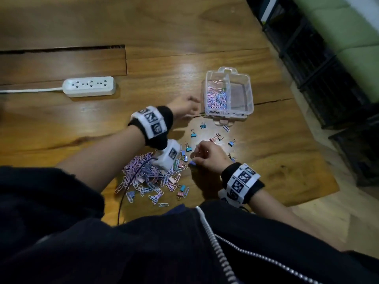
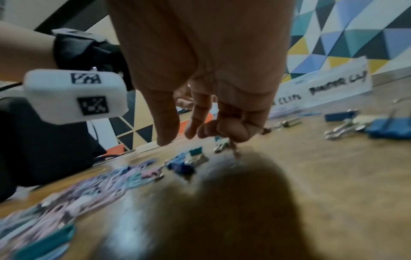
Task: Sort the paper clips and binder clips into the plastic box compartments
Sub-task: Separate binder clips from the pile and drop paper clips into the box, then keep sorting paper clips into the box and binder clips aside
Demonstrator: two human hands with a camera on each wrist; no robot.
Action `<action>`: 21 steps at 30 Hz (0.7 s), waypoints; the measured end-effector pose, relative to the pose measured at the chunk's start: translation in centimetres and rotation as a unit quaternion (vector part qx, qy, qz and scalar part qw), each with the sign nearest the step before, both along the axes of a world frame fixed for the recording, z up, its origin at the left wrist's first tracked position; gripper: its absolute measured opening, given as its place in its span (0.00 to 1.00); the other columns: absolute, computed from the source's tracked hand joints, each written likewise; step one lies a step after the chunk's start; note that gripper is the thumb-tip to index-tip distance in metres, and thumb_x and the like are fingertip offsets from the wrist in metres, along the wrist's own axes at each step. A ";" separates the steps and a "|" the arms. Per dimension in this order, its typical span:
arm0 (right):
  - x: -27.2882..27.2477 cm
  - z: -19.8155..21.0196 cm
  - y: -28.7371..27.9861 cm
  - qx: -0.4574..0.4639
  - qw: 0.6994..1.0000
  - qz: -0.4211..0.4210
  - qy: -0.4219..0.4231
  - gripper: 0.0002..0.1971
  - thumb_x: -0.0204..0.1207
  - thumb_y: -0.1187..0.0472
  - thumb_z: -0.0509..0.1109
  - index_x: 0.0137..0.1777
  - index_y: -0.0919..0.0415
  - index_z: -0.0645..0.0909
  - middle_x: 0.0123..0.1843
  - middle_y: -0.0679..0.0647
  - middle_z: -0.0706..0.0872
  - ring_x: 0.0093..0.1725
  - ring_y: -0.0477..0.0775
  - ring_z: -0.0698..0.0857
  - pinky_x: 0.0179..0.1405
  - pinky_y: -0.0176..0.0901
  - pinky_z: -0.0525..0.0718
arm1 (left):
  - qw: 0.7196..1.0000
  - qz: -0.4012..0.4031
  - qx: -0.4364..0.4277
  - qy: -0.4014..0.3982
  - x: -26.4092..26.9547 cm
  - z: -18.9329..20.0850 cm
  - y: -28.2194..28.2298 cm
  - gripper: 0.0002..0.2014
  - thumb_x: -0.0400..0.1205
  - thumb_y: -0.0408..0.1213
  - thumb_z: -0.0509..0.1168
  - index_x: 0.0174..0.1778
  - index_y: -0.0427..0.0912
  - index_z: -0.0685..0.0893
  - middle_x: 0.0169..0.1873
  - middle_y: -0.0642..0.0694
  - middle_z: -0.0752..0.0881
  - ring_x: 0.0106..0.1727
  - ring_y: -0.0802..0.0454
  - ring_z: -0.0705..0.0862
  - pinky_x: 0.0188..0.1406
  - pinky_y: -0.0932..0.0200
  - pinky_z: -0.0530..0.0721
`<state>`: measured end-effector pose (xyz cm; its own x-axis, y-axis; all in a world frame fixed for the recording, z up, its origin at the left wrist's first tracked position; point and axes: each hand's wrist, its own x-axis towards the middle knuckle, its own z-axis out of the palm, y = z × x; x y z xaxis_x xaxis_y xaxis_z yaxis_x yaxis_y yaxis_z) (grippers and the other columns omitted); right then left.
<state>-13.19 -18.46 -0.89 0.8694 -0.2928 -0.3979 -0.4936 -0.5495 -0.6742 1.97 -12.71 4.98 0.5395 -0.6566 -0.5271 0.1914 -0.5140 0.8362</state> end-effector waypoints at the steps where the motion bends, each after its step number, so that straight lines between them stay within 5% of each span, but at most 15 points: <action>1: 0.0 -0.1 0.7 -0.013 1.000 0.017 0.001 0.11 0.69 0.61 0.74 0.48 0.58 0.76 0.48 0.53 0.76 0.47 0.49 0.74 0.46 0.37 0.72 | 0.998 -0.028 0.030 -0.048 -0.3 -0.5 1.5 0.14 0.81 0.25 0.57 0.62 0.38 0.76 0.51 0.45 0.79 0.43 0.53 0.79 0.39 0.64 0.81; 3: 0.0 -0.6 1.6 -0.043 0.997 0.062 0.018 0.16 0.68 0.57 0.75 0.53 0.60 0.77 0.52 0.53 0.74 0.51 0.50 0.73 0.56 0.42 0.73 | 0.982 -0.107 0.094 -0.122 -1.4 -1.3 4.6 0.14 0.80 0.26 0.61 0.61 0.36 0.78 0.50 0.46 0.80 0.44 0.52 0.81 0.38 0.65 0.83; 8: -0.3 -0.8 1.1 -0.060 0.997 0.050 0.016 0.07 0.71 0.64 0.70 0.48 0.61 0.78 0.50 0.52 0.74 0.50 0.50 0.75 0.59 0.42 0.75 | 0.903 -0.290 0.220 -0.228 -4.7 -3.3 9.6 0.19 0.77 0.35 0.67 0.65 0.39 0.76 0.60 0.44 0.79 0.60 0.49 0.78 0.60 0.61 0.77; 15: 0.5 -0.5 -3.0 -0.126 0.977 -0.163 -0.062 0.04 0.74 0.62 0.68 0.47 0.59 0.77 0.50 0.52 0.74 0.47 0.48 0.75 0.44 0.32 0.75 | 0.845 -0.317 0.265 -0.339 -6.7 -4.8 8.9 0.32 0.70 0.61 0.67 0.62 0.42 0.75 0.58 0.45 0.77 0.59 0.48 0.76 0.58 0.53 0.80; 18: 1.8 -0.8 -6.0 -0.156 0.960 -0.229 -0.039 0.11 0.76 0.61 0.65 0.56 0.62 0.80 0.60 0.57 0.77 0.58 0.56 0.78 0.61 0.49 0.81 | 0.839 -0.311 0.267 -0.357 -7.7 -5.2 8.0 0.33 0.71 0.58 0.69 0.65 0.39 0.73 0.60 0.42 0.77 0.61 0.46 0.76 0.60 0.52 0.79; 21: 2.6 -0.8 -7.2 -0.165 0.969 -0.183 0.012 0.13 0.76 0.62 0.64 0.59 0.63 0.80 0.64 0.60 0.75 0.63 0.60 0.75 0.67 0.57 0.77 | 0.852 -0.308 0.239 -0.350 -7.9 -5.2 7.6 0.25 0.75 0.48 0.70 0.63 0.37 0.74 0.60 0.41 0.78 0.61 0.44 0.78 0.58 0.55 0.77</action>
